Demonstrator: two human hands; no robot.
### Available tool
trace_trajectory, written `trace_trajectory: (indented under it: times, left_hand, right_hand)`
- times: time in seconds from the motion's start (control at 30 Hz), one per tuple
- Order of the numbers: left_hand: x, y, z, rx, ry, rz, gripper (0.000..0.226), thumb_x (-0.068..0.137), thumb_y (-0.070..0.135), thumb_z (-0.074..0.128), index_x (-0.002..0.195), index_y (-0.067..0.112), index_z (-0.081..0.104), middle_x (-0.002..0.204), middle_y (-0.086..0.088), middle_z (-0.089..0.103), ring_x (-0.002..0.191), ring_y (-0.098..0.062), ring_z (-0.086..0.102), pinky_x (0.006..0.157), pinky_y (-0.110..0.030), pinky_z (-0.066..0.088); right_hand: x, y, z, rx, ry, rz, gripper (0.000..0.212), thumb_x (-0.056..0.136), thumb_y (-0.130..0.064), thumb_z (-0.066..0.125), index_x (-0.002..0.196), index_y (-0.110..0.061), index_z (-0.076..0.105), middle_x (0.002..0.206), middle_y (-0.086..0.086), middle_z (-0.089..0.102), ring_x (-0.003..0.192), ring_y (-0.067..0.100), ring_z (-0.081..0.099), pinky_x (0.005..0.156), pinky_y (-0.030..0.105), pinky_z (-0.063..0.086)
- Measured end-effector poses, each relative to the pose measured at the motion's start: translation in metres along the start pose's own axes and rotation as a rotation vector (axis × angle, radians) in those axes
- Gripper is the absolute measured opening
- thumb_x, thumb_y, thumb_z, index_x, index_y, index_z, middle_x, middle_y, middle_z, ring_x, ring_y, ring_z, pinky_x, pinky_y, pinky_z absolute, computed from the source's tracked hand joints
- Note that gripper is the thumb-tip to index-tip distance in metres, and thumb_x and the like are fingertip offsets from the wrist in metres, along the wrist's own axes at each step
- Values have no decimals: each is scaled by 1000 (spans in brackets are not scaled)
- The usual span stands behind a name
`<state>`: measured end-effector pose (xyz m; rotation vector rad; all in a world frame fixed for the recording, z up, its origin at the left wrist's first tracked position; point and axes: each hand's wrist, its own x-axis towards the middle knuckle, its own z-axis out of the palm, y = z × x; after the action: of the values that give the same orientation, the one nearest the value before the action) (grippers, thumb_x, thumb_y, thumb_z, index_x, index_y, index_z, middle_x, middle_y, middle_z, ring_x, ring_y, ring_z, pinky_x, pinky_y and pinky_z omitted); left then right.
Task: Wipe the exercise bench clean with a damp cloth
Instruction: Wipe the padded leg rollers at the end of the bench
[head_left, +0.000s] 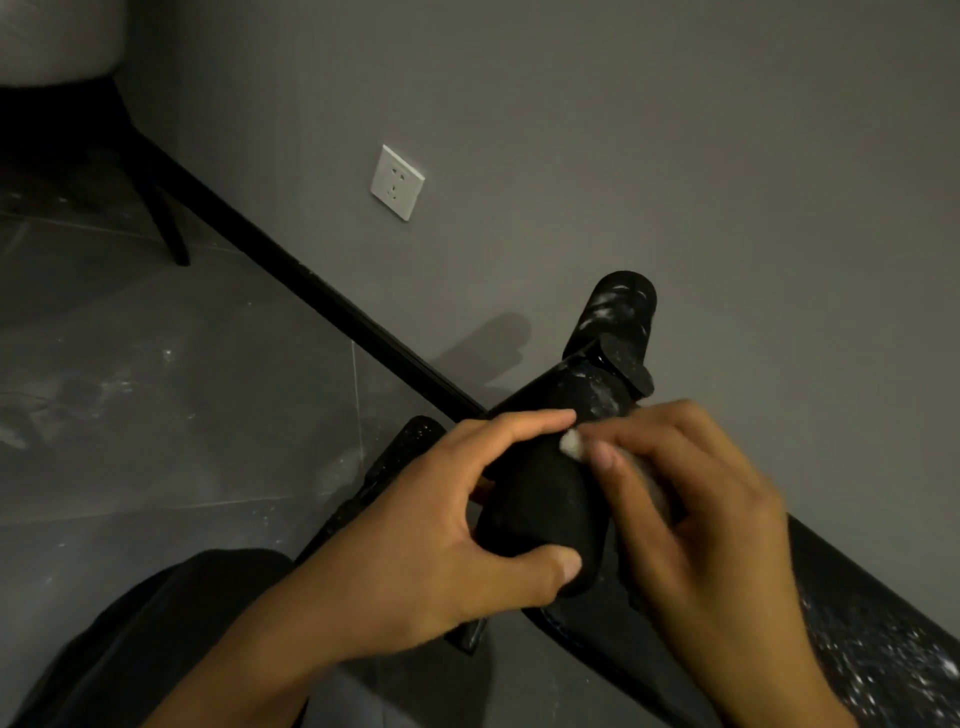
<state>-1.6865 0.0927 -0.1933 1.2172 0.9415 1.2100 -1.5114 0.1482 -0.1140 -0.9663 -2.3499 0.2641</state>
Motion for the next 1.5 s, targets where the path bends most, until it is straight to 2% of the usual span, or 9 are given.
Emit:
trace_trajectory:
  times: [0.2,0.43,0.7,0.8,0.97,1.13,1.3,1.4,1.5]
  left_hand:
    - [4,-4,-10,-6,-38,13,82,69,47,87,139,61,46,147,20,46,129,-15,59,100,-41,56]
    - [5,-5,-7,-58,-42,26,78,68,49,84,136,62,49,147,18,46,129,-10,58,96,-33,58]
    - [6,-6,-7,-58,-38,-10,82,71,42,88,138,61,46,145,12,48,128,-21,58,96,-41,58]
    - [5,-3,-3,8,-5,-13,82,69,44,87,136,65,44,140,21,47,124,-16,59,94,-39,59]
    - [4,1,4,36,67,3,81,72,28,91,129,66,49,130,32,45,117,-8,59,87,-29,61]
    - [9,-4,-8,-17,-38,-12,84,64,45,90,134,61,47,142,21,45,126,-14,57,94,-41,59]
    - [13,-9,-12,-157,-61,2,78,62,50,83,133,59,52,141,19,46,128,-16,58,101,-48,56]
    - [15,-13,-9,-400,-60,-68,65,67,40,79,127,56,59,143,3,48,122,-27,65,97,-59,56]
    - [16,-13,-7,-583,-124,-121,60,71,27,81,121,55,63,142,-12,54,121,-37,65,87,-58,58]
  right_hand:
    - [-24,-6,1,58,41,-110,14,88,-26,67,97,-21,75,95,-2,60,88,8,62,71,16,46]
    - [43,38,10,-92,102,89,12,97,-27,63,106,-26,69,102,-9,56,96,-3,56,81,12,46]
    - [-7,15,-2,-28,44,-16,12,94,-24,64,103,-22,72,101,-5,60,96,10,62,76,17,46]
    - [17,26,2,-135,85,40,8,98,-28,63,103,-26,69,98,-8,56,92,1,57,76,12,45]
    - [47,26,14,-174,78,67,14,96,-23,63,105,-18,72,102,-8,56,91,-2,56,81,7,43]
    - [18,11,-3,6,-25,30,8,97,-25,66,102,-25,72,99,-10,60,95,9,63,75,17,49]
    - [53,24,10,-218,16,22,14,95,-28,64,102,-20,73,99,-7,56,84,2,55,74,10,44]
    - [68,24,15,-317,-50,55,16,97,-23,63,105,-15,74,102,0,57,81,12,58,68,15,41]
    - [53,10,4,-227,-161,-2,16,98,-27,58,103,-21,73,101,-5,56,79,6,58,69,16,44]
